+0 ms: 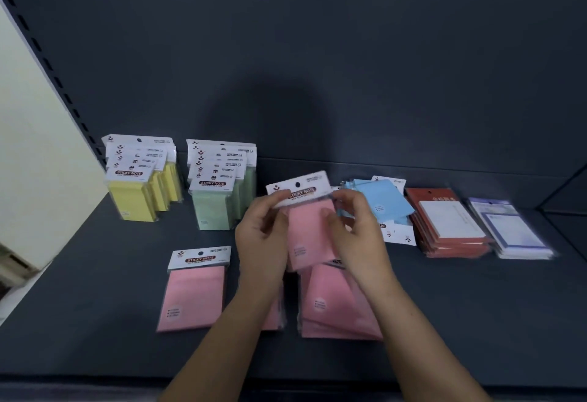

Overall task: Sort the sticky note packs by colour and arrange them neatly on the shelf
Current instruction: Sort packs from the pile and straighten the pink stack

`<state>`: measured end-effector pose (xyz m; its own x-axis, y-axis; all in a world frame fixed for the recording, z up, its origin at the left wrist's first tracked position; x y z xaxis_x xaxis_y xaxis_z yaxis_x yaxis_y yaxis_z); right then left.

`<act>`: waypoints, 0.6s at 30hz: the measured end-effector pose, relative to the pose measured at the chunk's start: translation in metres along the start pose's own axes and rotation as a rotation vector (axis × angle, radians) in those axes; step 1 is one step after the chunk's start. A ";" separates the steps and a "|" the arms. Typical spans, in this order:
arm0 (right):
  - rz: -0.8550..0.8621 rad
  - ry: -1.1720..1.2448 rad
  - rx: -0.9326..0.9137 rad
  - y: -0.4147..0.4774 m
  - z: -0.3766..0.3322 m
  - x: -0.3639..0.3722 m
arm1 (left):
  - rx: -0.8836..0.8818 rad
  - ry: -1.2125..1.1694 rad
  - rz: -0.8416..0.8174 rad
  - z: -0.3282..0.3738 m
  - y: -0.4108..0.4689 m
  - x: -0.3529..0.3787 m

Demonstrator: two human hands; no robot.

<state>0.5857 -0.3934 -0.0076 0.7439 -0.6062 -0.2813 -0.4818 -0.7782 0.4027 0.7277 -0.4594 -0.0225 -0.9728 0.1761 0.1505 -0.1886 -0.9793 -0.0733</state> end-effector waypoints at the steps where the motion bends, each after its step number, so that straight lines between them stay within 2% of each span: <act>1: 0.027 0.083 0.026 -0.002 -0.001 -0.006 | -0.024 -0.014 -0.062 0.003 -0.005 0.003; 6: 0.064 0.172 0.094 -0.032 0.009 -0.029 | -0.199 0.024 -0.241 -0.011 -0.028 0.012; 10: 0.202 0.096 0.198 -0.058 0.035 -0.047 | -0.255 0.234 -0.324 -0.039 -0.041 0.024; 14: 0.225 -0.118 0.208 -0.070 0.046 -0.052 | -0.150 0.467 -0.355 -0.054 -0.051 0.032; 18: 0.269 -0.126 0.195 -0.072 0.044 -0.051 | -0.115 0.446 -0.368 -0.055 -0.056 0.031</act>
<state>0.5616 -0.3135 -0.0608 0.5213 -0.7996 -0.2983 -0.7408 -0.5975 0.3069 0.7007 -0.3934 -0.0678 -0.7987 0.5514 -0.2411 -0.5132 -0.8333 -0.2055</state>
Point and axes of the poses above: each hand's wrist, its own y-axis towards the middle knuckle, its own x-axis out of the palm, z = x × y, the point moved 8 cm from there along y, towards the middle knuckle, and after that the axes turned 11 degrees about -x, right-handed, at the moved point
